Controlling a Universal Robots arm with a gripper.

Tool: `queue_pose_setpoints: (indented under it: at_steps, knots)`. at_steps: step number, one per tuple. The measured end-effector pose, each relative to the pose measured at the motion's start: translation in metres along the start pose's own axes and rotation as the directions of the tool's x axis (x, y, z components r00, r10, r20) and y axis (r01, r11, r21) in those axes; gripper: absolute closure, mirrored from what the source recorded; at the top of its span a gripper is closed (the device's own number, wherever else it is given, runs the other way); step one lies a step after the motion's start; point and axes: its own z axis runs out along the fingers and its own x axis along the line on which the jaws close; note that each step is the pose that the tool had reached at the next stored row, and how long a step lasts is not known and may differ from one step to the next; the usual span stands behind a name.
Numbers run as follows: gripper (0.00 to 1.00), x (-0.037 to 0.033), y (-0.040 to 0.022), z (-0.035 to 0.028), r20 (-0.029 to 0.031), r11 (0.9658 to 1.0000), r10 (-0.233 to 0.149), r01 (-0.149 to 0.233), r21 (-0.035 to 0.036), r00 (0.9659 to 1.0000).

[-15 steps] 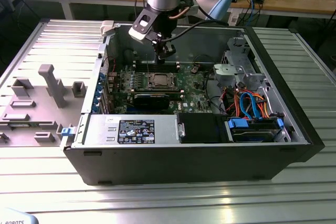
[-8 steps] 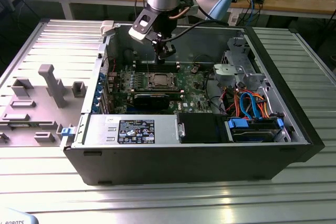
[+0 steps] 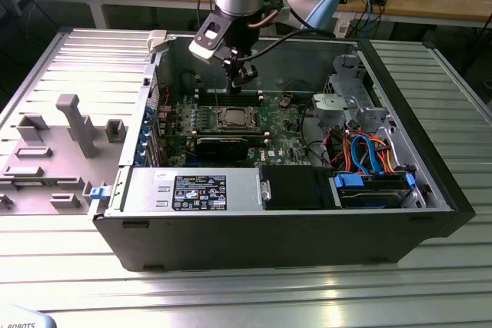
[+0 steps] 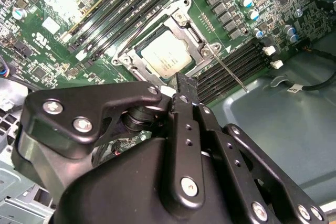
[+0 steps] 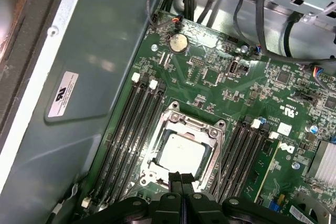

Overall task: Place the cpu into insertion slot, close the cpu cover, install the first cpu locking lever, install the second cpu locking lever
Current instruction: 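Install the first cpu locking lever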

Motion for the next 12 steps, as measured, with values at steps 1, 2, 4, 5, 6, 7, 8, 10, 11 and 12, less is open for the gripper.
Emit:
queue_pose_setpoints:
  at_steps: [1, 2, 4, 5, 6, 7, 8, 10, 11, 12]
  knots:
    - [0.89, 0.0, 0.0, 0.0, -0.0008, 0.9993, -0.039, 0.039, 0.0017, 0.9993]
    - [0.89, 0.0, 0.0, 0.0001, -0.0015, 0.9974, -0.072, 0.072, 0.0031, 0.9974]
    - [0.89, 0.0, 0.0, 0.0001, -0.0026, 0.9925, -0.122, 0.122, 0.0053, 0.9925]
    - [0.89, 0.0, 0.0, 0.0001, -0.0031, 0.99, -0.141, 0.141, 0.0061, 0.99]
    - [0.89, 0.0, 0.0, 0.0001, -0.0035, 0.9879, -0.155, 0.155, 0.0066, 0.988]
    - [0.89, 0.0, 0.0, 0.0001, -0.0035, 0.9879, -0.155, 0.155, 0.0066, 0.9879]
    - [0.89, 0.0, 0.0, 0.0001, -0.0035, 0.9879, -0.155, 0.155, 0.0067, 0.9879]
    - [0.89, 0.0, 0.0, 0.0001, -0.0035, 0.9878, -0.155, 0.155, 0.0066, 0.9879]
    - [0.89, 0.0, 0.0, 0.0001, -0.0035, 0.9878, -0.155, 0.156, 0.0066, 0.9878]
    - [0.89, 0.0, 0.0, 0.0001, -0.0035, 0.9876, -0.157, 0.157, 0.0067, 0.9876]
